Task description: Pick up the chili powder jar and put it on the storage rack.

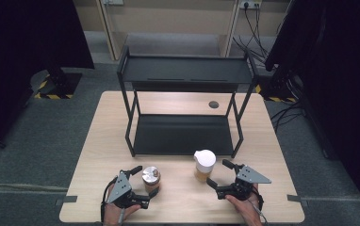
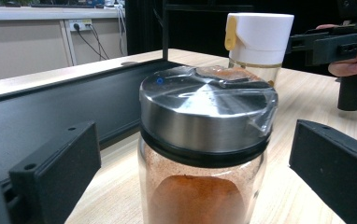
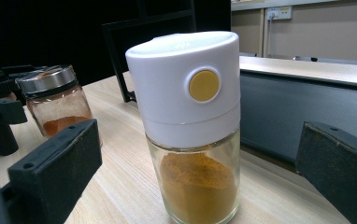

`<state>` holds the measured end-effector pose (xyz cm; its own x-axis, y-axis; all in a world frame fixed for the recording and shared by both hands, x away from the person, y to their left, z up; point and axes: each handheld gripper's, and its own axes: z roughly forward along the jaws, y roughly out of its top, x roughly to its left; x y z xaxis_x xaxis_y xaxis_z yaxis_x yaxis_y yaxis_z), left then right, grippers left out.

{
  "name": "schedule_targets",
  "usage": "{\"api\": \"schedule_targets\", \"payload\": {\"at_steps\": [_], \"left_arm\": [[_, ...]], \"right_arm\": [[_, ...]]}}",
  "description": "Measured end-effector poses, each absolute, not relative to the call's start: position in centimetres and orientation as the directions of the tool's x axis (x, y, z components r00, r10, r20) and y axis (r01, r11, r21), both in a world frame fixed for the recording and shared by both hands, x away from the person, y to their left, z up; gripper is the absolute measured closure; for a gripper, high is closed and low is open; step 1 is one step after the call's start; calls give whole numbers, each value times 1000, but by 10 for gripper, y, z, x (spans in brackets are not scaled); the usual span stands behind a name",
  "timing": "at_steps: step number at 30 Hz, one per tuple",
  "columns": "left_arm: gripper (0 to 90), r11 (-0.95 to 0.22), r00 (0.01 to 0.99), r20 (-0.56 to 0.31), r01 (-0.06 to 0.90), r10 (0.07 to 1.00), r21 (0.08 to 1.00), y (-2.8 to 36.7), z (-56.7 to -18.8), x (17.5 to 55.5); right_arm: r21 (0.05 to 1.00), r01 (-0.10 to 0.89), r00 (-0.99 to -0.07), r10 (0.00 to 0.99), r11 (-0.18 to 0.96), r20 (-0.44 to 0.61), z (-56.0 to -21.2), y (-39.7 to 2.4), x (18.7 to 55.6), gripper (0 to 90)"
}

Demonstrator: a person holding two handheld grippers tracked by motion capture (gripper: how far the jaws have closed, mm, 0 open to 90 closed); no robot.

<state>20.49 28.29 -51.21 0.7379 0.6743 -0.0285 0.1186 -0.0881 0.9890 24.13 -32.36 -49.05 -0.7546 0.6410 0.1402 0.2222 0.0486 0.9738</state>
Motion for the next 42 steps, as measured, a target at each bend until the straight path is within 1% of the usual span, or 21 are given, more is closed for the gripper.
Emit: {"api": "schedule_targets", "payload": {"at_steps": [6,18,24,27,31,33,39,42], "left_arm": [[21,-100,736,-21,120,677,988,281,-511,206],[67,-137,723,-5,137,691,981,276,-504,209],[115,-161,725,1,152,688,975,274,-500,212],[155,-180,731,10,154,682,971,272,-498,213],[225,-190,745,0,171,668,967,271,-495,216],[298,-188,750,-8,176,661,966,271,-495,217],[302,-182,745,-18,186,667,966,271,-493,217],[303,-151,744,-45,193,666,969,273,-494,218]], "right_arm": [[974,224,-754,641,45,144,-491,-324,241,7],[974,223,-755,639,44,144,-491,-324,242,7],[974,225,-756,638,42,147,-492,-324,242,7],[974,224,-756,638,42,147,-492,-324,242,7],[974,224,-758,636,42,147,-492,-324,242,7],[974,224,-758,635,42,147,-492,-324,242,7],[974,222,-759,635,41,146,-492,-324,242,7],[974,222,-758,635,40,147,-492,-324,242,7]]}}
